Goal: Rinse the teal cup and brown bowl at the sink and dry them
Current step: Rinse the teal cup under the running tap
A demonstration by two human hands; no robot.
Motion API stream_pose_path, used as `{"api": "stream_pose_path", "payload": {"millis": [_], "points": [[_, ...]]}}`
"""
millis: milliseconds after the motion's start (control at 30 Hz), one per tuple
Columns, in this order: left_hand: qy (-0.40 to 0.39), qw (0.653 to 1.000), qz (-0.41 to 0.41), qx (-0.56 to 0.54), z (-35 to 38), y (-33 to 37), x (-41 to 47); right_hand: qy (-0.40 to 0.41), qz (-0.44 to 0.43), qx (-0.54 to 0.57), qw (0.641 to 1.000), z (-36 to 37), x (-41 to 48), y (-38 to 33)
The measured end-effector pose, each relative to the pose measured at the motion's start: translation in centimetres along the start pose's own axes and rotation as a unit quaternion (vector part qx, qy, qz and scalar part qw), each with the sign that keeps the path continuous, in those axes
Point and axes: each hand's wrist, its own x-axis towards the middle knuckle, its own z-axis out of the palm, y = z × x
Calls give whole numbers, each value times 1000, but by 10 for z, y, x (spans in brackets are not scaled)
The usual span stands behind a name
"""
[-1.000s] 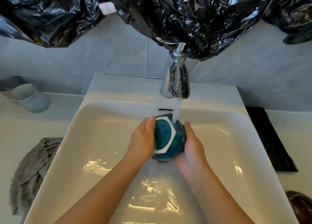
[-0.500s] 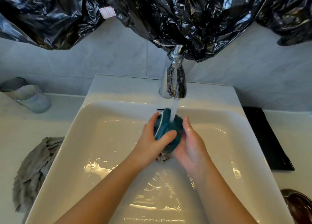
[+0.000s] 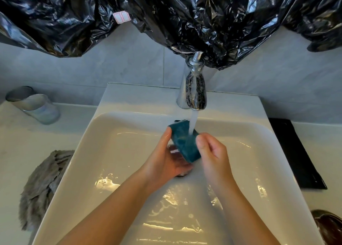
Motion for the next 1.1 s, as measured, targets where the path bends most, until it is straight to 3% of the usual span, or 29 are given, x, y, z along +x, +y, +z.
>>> {"api": "stream_pose_path", "payload": {"millis": [67,167,400,467,567,633,667,767,800,833,867,933,1000,1100], "points": [[23,998,34,53,-1,2,1,34,47,56,997,-3,3,0],[43,991,77,99,-4,4,1,21,114,129,985,-3,4,-2],[25,998,65,5,-4,6,-1,66,265,218,937,10,10,-8],[46,993,106,8,2,6,-3,84,296,251,918,9,13,-5],[63,961,233,134,1,2,-2,66,351,350,866,4,12,-1],[72,903,323,273,-2,6,-6,14,377,406,833,-1,9,0],[73,846,369,378,-6,7,-7,-22,382,427,819,-3,8,2],[7,552,499,668,-16,10,-4,-75,391,453,798,-11,9,1],[-19,502,505,701,-18,10,-5,-76,387,452,800,-11,9,0],[-29,492,501,712,-21,12,-6,-72,379,447,807,-10,9,-1],[-28,509,497,702,-21,14,-8,-67,368,444,814,-9,9,0],[-6,583,498,642,-19,18,-15,-50,336,452,825,-5,7,2],[65,643,511,567,-19,22,-20,-27,310,454,835,-1,8,4],[159,670,506,520,-23,26,-18,-40,314,423,849,3,7,3]]}}
